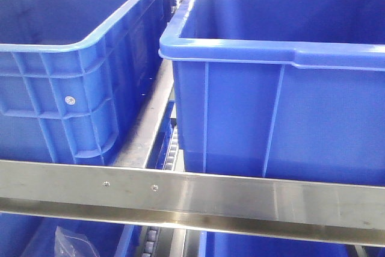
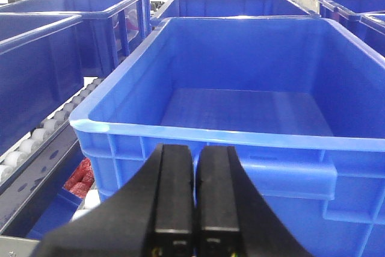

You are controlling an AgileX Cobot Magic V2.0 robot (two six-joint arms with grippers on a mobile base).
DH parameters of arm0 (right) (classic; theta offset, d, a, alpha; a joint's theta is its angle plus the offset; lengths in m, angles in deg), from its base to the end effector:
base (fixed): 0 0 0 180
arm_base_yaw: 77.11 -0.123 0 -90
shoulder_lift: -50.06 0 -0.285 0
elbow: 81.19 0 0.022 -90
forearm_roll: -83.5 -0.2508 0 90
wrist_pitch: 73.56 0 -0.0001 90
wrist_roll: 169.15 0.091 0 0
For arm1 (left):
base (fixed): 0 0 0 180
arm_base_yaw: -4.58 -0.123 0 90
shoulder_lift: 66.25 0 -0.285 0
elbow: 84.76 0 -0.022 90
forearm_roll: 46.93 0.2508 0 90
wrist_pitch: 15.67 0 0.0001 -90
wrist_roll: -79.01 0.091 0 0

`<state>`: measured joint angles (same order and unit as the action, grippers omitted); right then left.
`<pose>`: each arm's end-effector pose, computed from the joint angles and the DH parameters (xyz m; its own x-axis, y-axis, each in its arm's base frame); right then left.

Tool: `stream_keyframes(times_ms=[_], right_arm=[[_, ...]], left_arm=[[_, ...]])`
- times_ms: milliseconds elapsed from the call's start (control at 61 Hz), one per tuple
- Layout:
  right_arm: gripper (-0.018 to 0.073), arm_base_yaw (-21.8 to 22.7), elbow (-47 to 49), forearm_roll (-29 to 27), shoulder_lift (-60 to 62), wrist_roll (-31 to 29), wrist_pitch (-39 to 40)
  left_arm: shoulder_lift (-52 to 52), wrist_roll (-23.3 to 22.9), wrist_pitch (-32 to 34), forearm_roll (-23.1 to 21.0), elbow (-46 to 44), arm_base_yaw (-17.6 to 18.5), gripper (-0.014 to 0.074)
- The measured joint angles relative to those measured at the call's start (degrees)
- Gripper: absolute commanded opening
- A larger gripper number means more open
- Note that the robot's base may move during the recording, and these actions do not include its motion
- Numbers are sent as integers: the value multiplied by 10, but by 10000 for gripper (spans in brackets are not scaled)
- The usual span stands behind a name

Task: Pick red cube and place on left shelf
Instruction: 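Move the right gripper with the cube over a blue bin on the shelf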

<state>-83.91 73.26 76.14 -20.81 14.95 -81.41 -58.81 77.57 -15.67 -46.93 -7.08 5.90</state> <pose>0.2445 0.0308 0.3637 -0.2656 0.1672 -0.9495 -0.0844 0.9770 0.1957 0.0561 -0.0013 0.2108 0.0844 -0.0271 -0.9961 0.0252 0.9994 -0.0250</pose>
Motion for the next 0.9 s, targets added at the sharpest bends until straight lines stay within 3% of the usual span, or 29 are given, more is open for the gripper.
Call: stream_keyframes(times_ms=[82, 148, 279, 361, 656, 722, 820, 902], right_arm=[[62, 0, 60, 0, -59, 0, -19], [120, -4, 102, 1, -101, 0, -45], [461, -19, 156, 11, -159, 0, -92], [566, -27, 171, 16, -181, 0, -117], [543, -31, 177, 20, -198, -1, -151], [498, -31, 177, 20, -198, -1, -151], [322, -31, 177, 22, -192, -1, -153], [57, -31, 167, 22, -173, -1, -151]], left_arm=[[0, 0, 0, 0, 0, 0, 102], [0, 0, 0, 0, 0, 0, 102], [0, 0, 0, 0, 0, 0, 102], [0, 0, 0, 0, 0, 0, 102], [0, 0, 0, 0, 0, 0, 102], [0, 0, 0, 0, 0, 0, 102], [0, 0, 0, 0, 0, 0, 102], [0, 0, 0, 0, 0, 0, 102]])
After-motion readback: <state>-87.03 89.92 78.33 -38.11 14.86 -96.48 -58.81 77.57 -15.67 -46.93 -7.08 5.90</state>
